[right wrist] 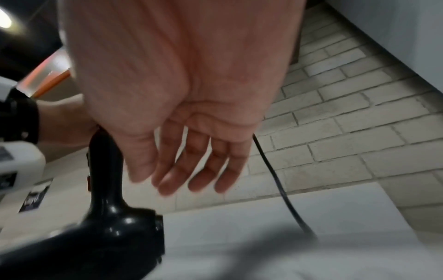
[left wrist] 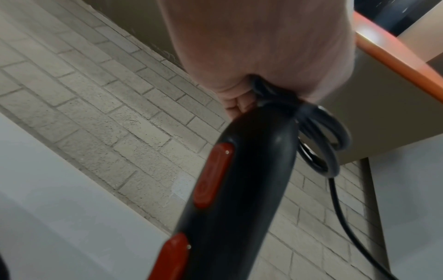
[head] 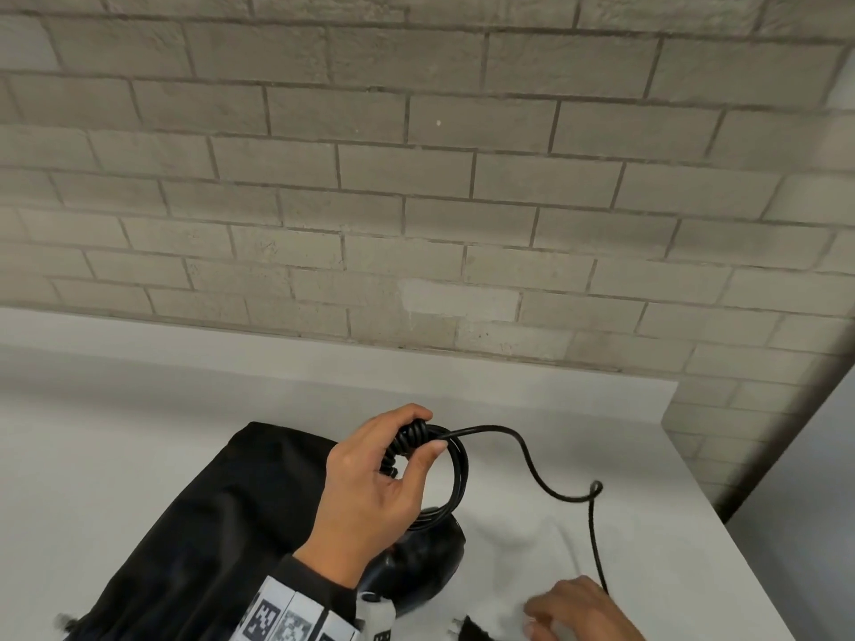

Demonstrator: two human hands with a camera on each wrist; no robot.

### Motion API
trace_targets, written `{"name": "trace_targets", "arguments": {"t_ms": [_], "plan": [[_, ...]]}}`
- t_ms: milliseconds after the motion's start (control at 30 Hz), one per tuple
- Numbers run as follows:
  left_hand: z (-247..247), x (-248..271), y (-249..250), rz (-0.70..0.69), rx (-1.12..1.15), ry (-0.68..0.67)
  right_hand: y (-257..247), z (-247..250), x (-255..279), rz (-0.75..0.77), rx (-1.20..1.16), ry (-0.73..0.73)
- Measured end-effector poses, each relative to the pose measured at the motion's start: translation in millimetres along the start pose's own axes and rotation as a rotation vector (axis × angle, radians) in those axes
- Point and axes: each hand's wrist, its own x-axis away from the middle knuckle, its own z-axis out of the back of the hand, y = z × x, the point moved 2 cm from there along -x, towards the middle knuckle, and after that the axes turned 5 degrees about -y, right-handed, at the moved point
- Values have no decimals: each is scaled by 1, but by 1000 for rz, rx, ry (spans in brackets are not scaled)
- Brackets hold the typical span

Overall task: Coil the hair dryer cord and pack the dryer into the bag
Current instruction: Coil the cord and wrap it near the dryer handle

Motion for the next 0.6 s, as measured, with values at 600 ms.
{"name": "trace_targets", "arguments": {"t_ms": [600], "plan": [[1,1,7,34,72,-98,-84,79,-87,117,-569,573]]}}
